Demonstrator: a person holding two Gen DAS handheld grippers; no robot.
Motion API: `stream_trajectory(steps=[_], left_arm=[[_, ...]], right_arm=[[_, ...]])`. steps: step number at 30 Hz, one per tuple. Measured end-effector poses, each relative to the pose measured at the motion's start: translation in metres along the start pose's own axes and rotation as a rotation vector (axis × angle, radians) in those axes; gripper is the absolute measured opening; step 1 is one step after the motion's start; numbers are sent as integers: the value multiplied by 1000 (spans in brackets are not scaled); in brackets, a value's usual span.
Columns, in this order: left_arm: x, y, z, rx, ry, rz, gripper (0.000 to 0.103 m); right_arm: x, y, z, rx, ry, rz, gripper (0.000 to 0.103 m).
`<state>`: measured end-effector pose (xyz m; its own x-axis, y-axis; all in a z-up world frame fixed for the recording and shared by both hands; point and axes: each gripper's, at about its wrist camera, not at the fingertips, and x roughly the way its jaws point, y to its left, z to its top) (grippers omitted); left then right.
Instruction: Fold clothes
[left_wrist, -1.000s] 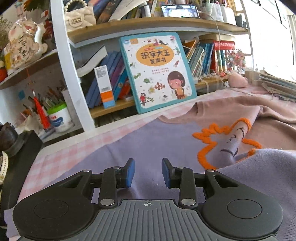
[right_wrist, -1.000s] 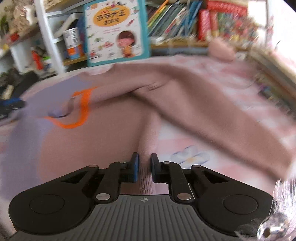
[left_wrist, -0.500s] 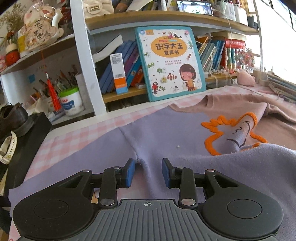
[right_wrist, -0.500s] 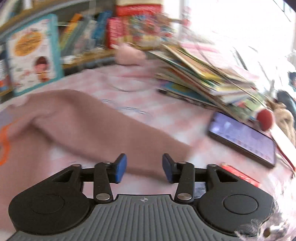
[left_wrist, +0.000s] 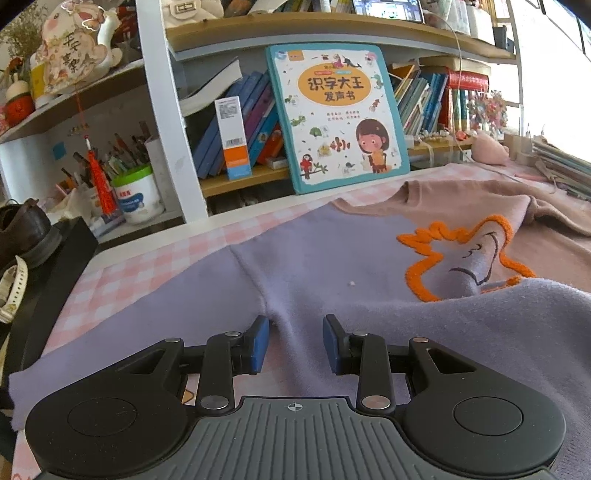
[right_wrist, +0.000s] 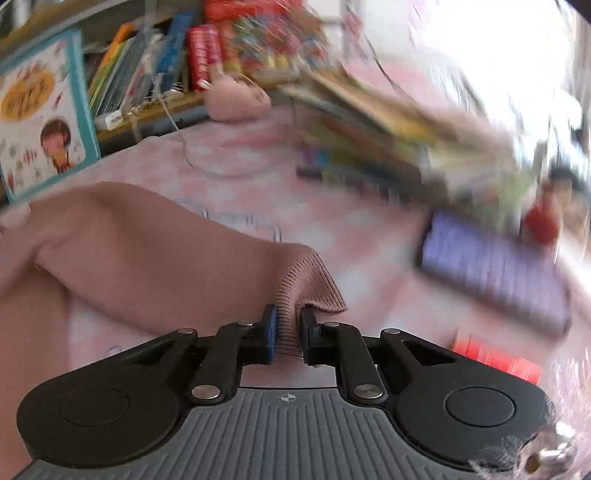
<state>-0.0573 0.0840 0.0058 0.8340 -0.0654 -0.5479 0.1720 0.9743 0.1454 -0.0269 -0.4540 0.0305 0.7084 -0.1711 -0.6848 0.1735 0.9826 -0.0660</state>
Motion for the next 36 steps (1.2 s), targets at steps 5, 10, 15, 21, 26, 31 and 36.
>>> stream_trajectory(steps=[5, 10, 15, 21, 26, 31, 36], left_arm=[[-4, 0, 5, -5, -8, 3, 33], [-10, 1, 9, -12, -5, 29, 33], [-16, -1, 7, -17, 3, 50, 33], [-23, 3, 7, -39, -2, 70, 33], [-20, 3, 4, -44, 14, 76, 40], [-13, 3, 2, -57, 32, 56, 40], [-11, -1, -2, -70, 53, 30, 40]], right_arm=[[-7, 47, 47, -274, -315, -240, 12], [6, 74, 88, -385, -531, -388, 12], [50, 81, 114, -443, -502, -438, 12], [107, 82, 126, -512, -361, -491, 25], [82, 70, 110, -338, -342, -293, 61], [33, 62, 70, -135, -202, 184, 62], [2, 71, 19, -109, -32, 411, 61]])
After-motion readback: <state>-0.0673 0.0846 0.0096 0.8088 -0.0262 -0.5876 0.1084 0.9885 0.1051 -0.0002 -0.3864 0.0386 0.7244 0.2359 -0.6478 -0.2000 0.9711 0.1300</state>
